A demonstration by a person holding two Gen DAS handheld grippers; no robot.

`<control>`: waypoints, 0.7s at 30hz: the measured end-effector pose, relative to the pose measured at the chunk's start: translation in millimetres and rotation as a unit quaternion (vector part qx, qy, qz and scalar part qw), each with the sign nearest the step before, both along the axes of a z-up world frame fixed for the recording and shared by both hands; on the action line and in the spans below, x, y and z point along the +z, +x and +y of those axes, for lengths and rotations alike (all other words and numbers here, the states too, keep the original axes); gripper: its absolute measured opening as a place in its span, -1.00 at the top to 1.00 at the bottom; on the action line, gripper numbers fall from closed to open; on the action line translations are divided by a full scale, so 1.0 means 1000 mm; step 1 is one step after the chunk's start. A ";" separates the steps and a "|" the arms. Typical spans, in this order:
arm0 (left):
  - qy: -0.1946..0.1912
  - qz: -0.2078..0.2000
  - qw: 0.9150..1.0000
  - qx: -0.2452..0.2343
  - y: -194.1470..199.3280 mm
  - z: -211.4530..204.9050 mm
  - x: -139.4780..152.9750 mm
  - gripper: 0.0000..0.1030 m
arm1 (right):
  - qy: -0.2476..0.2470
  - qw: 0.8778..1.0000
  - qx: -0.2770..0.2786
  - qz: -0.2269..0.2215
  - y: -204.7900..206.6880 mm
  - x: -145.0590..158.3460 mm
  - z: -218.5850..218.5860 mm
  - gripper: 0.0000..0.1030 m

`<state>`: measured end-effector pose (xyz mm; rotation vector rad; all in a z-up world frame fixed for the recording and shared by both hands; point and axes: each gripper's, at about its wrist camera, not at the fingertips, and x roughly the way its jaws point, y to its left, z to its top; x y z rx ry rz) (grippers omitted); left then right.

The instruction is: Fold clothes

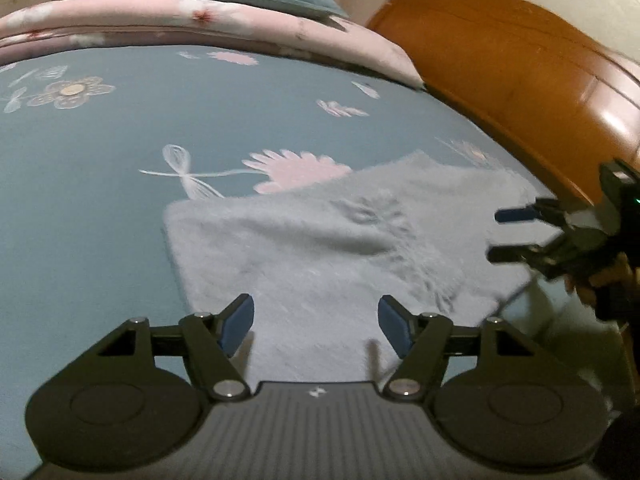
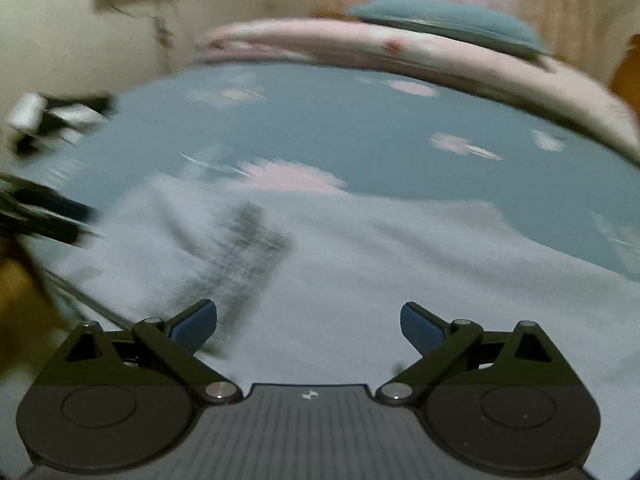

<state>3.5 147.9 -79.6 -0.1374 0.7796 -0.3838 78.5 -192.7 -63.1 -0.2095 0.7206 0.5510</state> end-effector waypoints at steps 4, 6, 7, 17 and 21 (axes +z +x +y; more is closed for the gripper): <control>0.013 0.026 1.000 0.000 -0.007 -0.011 -0.016 -0.34 | -0.041 0.998 -0.036 0.019 0.005 -0.026 -0.017 -0.95; 0.016 0.029 0.999 0.006 -0.013 -0.013 -0.021 -0.35 | -0.039 0.998 -0.041 0.021 0.004 -0.038 -0.022 -1.00; 0.013 0.030 0.999 0.006 -0.018 -0.014 -0.020 -0.36 | -0.037 0.998 -0.042 0.013 0.001 -0.040 -0.023 -1.00; 0.018 0.017 1.000 -0.019 -0.022 -0.040 -0.002 -0.41 | -0.008 0.998 -0.065 -0.021 -0.008 -0.046 -0.028 -1.00; 0.028 0.035 0.999 -0.009 -0.018 -0.050 -0.020 -0.43 | -0.015 0.997 -0.069 -0.018 -0.009 -0.044 -0.024 -1.00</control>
